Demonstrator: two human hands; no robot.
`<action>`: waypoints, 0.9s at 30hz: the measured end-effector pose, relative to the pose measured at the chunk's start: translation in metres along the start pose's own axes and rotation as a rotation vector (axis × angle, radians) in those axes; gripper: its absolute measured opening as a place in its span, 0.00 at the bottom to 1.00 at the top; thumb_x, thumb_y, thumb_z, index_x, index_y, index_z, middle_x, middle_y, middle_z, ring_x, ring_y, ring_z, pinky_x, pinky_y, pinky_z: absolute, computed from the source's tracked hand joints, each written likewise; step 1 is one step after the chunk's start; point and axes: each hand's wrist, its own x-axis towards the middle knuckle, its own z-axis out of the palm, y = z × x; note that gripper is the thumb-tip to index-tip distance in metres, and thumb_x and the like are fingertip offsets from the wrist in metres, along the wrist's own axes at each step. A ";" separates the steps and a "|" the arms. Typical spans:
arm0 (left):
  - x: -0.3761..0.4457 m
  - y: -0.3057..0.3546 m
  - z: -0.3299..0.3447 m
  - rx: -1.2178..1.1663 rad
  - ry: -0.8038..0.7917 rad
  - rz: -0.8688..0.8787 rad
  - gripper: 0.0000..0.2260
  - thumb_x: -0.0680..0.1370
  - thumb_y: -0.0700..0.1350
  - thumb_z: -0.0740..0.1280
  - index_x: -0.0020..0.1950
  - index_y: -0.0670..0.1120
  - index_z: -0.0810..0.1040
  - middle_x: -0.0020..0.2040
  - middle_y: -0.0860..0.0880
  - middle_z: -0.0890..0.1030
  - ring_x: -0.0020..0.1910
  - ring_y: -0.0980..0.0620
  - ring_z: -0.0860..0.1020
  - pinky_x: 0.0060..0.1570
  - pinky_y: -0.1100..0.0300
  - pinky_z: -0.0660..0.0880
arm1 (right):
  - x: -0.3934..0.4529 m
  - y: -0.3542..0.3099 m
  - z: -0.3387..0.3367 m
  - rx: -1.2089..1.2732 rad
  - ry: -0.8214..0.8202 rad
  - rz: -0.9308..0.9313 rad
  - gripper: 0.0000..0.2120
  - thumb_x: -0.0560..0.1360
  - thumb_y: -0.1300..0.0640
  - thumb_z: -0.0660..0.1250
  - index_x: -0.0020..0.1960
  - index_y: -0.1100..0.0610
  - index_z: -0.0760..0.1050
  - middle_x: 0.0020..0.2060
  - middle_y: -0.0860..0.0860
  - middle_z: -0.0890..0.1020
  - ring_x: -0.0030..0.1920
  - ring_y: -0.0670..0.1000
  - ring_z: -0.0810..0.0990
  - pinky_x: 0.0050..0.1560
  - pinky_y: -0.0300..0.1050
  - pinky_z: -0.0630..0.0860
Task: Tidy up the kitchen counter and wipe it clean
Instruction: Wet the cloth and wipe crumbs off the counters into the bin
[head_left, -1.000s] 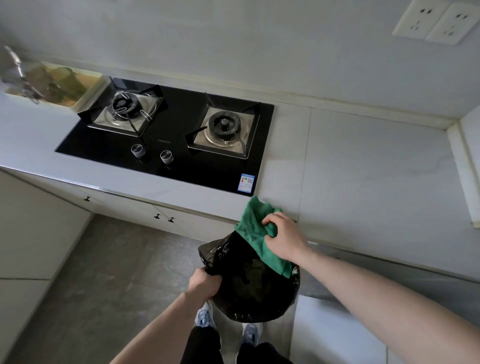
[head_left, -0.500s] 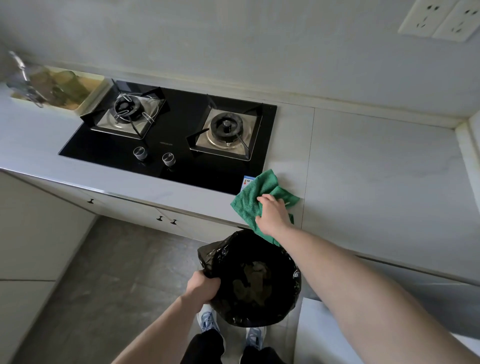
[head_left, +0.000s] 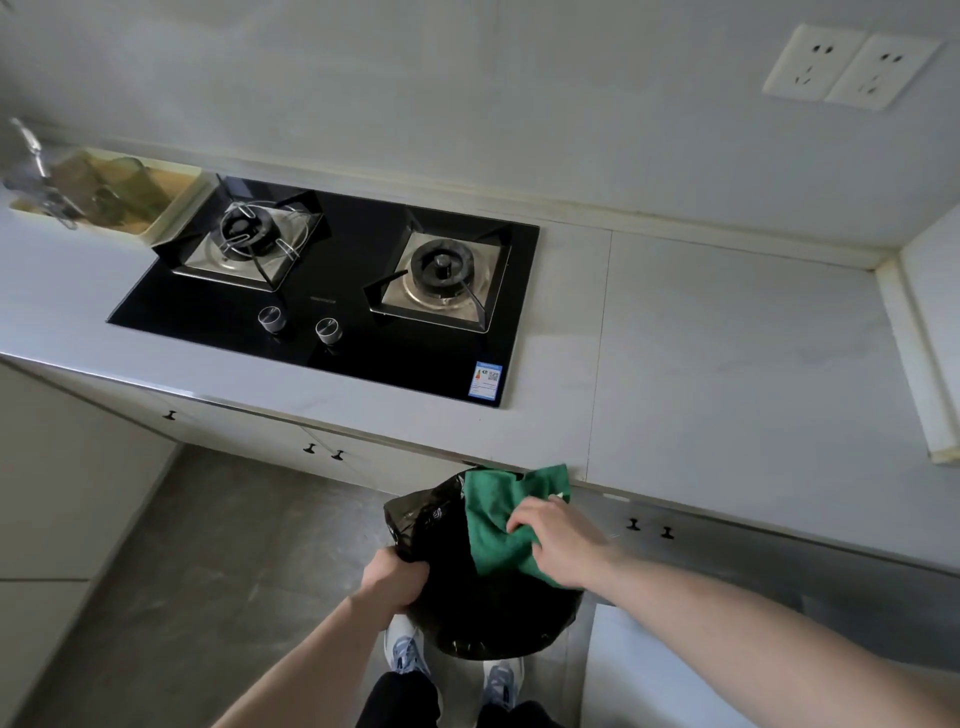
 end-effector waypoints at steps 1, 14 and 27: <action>-0.001 0.000 -0.001 -0.001 -0.002 0.004 0.10 0.71 0.41 0.65 0.49 0.42 0.82 0.44 0.42 0.85 0.41 0.44 0.85 0.35 0.54 0.85 | -0.006 0.003 -0.004 0.039 0.022 0.001 0.21 0.76 0.67 0.63 0.63 0.47 0.78 0.63 0.40 0.77 0.64 0.47 0.73 0.70 0.46 0.69; -0.006 0.002 0.007 -0.014 0.035 0.028 0.08 0.72 0.41 0.67 0.48 0.42 0.82 0.43 0.42 0.85 0.40 0.43 0.85 0.37 0.52 0.85 | -0.005 0.085 -0.117 0.267 0.767 0.390 0.23 0.71 0.61 0.68 0.64 0.49 0.78 0.61 0.49 0.81 0.59 0.54 0.79 0.60 0.49 0.78; -0.001 -0.004 0.015 -0.054 0.007 0.008 0.11 0.67 0.41 0.67 0.47 0.41 0.83 0.42 0.42 0.86 0.41 0.43 0.86 0.43 0.46 0.86 | -0.010 0.020 -0.031 0.182 0.216 0.320 0.23 0.71 0.64 0.65 0.65 0.53 0.79 0.60 0.48 0.77 0.60 0.52 0.77 0.59 0.43 0.72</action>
